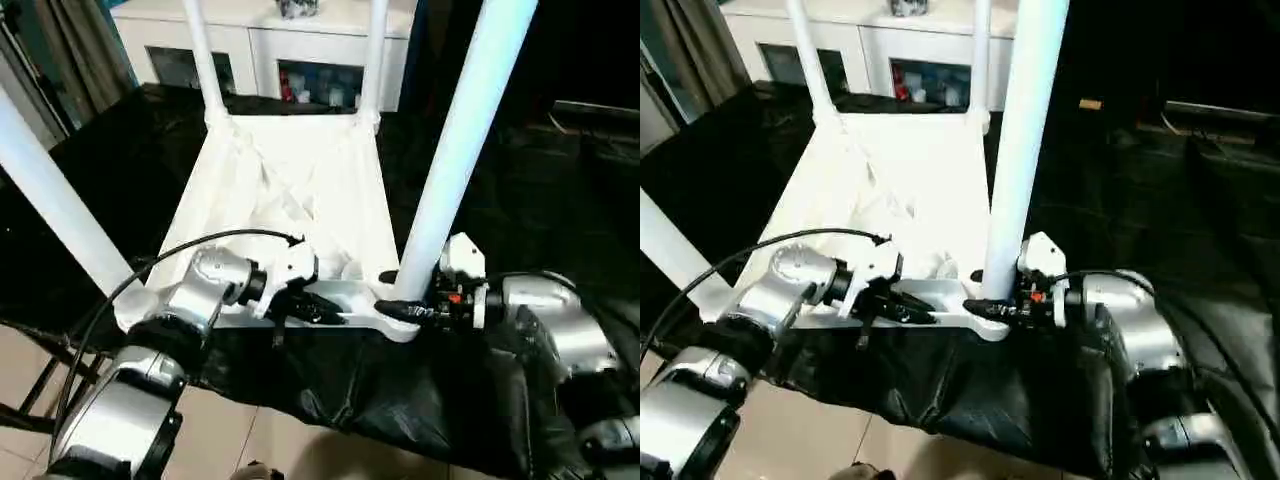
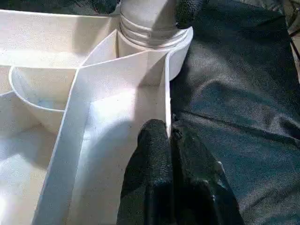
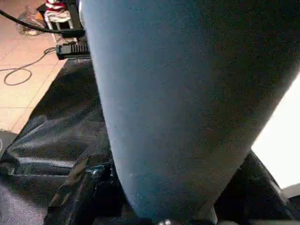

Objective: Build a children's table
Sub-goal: Rotate leg to tighten

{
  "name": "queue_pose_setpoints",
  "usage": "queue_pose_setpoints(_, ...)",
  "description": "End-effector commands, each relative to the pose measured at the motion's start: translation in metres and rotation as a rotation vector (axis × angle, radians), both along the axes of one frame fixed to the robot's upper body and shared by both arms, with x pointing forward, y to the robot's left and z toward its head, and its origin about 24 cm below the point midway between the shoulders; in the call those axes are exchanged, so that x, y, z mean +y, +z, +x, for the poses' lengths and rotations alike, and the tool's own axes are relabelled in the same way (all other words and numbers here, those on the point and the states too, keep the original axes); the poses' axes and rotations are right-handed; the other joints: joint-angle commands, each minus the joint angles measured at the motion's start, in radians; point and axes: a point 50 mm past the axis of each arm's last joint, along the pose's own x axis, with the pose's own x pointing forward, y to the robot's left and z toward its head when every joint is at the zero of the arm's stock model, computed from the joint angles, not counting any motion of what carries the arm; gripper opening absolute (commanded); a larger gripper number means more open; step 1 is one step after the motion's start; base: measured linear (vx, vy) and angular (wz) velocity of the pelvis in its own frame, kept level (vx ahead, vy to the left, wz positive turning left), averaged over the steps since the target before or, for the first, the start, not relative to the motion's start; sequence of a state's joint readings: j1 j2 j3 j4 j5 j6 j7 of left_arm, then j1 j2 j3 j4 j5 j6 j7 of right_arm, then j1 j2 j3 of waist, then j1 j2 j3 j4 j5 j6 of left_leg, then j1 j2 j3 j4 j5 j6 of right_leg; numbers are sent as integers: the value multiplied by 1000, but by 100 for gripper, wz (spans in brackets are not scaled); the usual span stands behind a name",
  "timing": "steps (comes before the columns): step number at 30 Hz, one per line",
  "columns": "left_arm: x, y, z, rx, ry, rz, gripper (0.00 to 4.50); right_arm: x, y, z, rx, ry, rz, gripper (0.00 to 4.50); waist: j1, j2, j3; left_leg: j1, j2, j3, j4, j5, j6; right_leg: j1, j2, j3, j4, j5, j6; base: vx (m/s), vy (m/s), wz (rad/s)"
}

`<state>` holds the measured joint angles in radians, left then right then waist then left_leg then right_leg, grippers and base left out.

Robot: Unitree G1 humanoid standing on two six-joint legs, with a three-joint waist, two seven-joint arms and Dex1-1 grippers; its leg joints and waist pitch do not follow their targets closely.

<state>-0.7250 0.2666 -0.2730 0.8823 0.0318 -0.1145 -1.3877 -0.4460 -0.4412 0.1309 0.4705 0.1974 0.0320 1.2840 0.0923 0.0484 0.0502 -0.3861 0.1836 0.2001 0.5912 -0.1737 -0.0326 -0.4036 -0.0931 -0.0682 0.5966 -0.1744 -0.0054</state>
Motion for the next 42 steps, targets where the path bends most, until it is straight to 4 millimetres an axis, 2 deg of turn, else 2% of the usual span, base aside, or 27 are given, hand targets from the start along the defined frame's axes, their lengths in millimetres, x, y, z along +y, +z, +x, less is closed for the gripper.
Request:
queue_pose_setpoints(1, 0, 7, 3, -16, -42, 5, 0, 1, -4, -1, 30, 44, -35, 201, 3, -18, -74, 20, 50, -20, -59, -178, 100, 52, -62, 37, -57, -130, -281, 0, 0, 0)
queue_pose_setpoints(7, -1, 8, 5, -9, -21, -8, 0, 6, -7, -3, 61, 53, 4, 198, 3, -18, -72, 20, 50, -20, -59, -189, 97, 51, -61, 37, -61, -165, -274, 0, 0, 0)
queue_pose_setpoints(8, -1, 8, 5, -8, -19, -10, 0, 6, -8, -3, 66, 48, 10, 198, 2, -16, -72, 20, 51, -21, -60, -193, 93, 52, -61, 37, -61, -169, -273, 0, 0, 0)
queue_pose_setpoints(11, -4, 8, 7, -19, 18, -14, 0, 8, -11, -5, 79, -9, 53, 198, 3, -15, -72, 22, 51, -21, -61, -195, 91, 51, -61, 38, -62, -164, -272, 0, 0, 0)
queue_pose_setpoints(14, -11, 7, 12, -39, 92, -18, 0, 11, -16, -4, 64, -137, 95, 198, 6, -15, -71, 23, 52, -22, -63, -203, 80, 48, -62, 38, -62, -176, -268, 0, 0, 0)
queue_pose_setpoints(15, -18, 6, 14, -57, 138, -10, 0, 15, -22, -3, 50, -262, 82, 198, 5, -14, -69, 24, 51, -22, -65, -226, 69, 47, -62, 38, -67, -214, -260, 0, 0, 0)
queue_pose_setpoints(17, -21, 5, 15, -65, 158, -6, 0, 16, -25, -2, 44, -314, 70, 198, 1, -14, -64, 28, 53, -25, -71, -268, 41, 42, -63, 40, -74, -281, -241, 0, 0, 0)
queue_pose_setpoints(18, -30, 5, 14, -64, 184, -27, 0, 19, -29, -1, 49, -420, 66, 198, -7, -17, -61, 27, 50, -28, -77, -301, 18, 44, -63, 39, -81, -348, -214, 0, 0, 0)
queue_pose_setpoints(20, -44, 5, 13, -72, 221, -52, 0, 25, -32, 3, 81, -608, 92, 197, -11, -17, -60, 30, 50, -29, -79, -317, 7, 39, -63, 41, -84, -374, -203, 0, 0, 0)
queue_pose_setpoints(21, -57, 4, 11, -86, 265, -77, 0, 33, -33, 4, 107, -746, 120, 197, -21, -17, -60, 26, 49, -35, -85, -324, -11, 42, -64, 39, -84, -393, -186, 0, 0, 0)
queue_pose_setpoints(24, -65, 4, 9, -86, 282, -85, 0, 41, -33, 3, 107, -801, 116, 197, -33, -20, -60, 30, 45, -32, -82, -342, -9, 36, -63, 41, -92, -396, -174, 0, 0, 0)
queue_pose_setpoints(26, -73, 3, 7, -110, 302, -80, 0, 52, -32, 1, 110, -879, 120, 196, -34, -16, -58, 30, 42, -31, -82, -339, -1, 35, -62, 43, -96, -405, -164, 0, 0, 0)
queue_pose_setpoints(29, -75, 3, 5, -127, 298, -80, 0, 59, -31, -1, 100, -902, 112, 196, -38, -17, -57, 31, 42, -33, -87, -356, -7, 34, -60, 42, -100, -423, -145, 0, 0, 0)
queue_pose_setpoints(31, -72, 4, 4, -142, 288, -81, 0, 65, -26, -3, 58, -880, 121, 196, -37, -15, -58, 29, 44, -34, -89, -352, -7, 35, -61, 45, -98, -395, -141, 0, 0, 0)
queue_pose_setpoints(32, -69, 5, 5, -153, 278, -81, 0, 62, -22, -3, 26, -873, 134, 196, -36, -10, -61, 31, 45, -34, -88, -346, -7, 34, -61, 46, -95, -365, -146, 0, 0, 0)
queue_pose_setpoints(33, -68, 5, 4, -153, 271, -83, 0, 60, -21, -2, 14, -879, 130, 252, -38, -13, -61, 28, 43, -32, -88, -334, -4, 37, -59, 46, -92, -329, -156, 0, 0, 0)
queue_pose_setpoints(37, -58, 6, 4, -142, 258, -87, 0, 50, -13, 0, -8, -820, 172, 275, -35, -15, -62, 26, 43, -29, -84, -312, 19, 42, -61, 48, -88, -292, -175, 0, 0, 0)
queue_pose_setpoints(40, -45, 7, 4, -119, 209, -78, 0, 37, -8, -1, -38, -680, 156, 309, -34, -19, -64, 22, 41, -28, -80, -273, 34, 49, -62, 46, -85, -270, -182, 0, 0, 0)
queue_pose_setpoints(42, -35, 9, 3, -94, 145, -85, 0, 29, -9, -8, -21, -501, 127, 314, -35, -16, -66, 19, 42, -26, -76, -247, 55, 50, -61, 46, -80, -229, -197, 0, 0, 0)
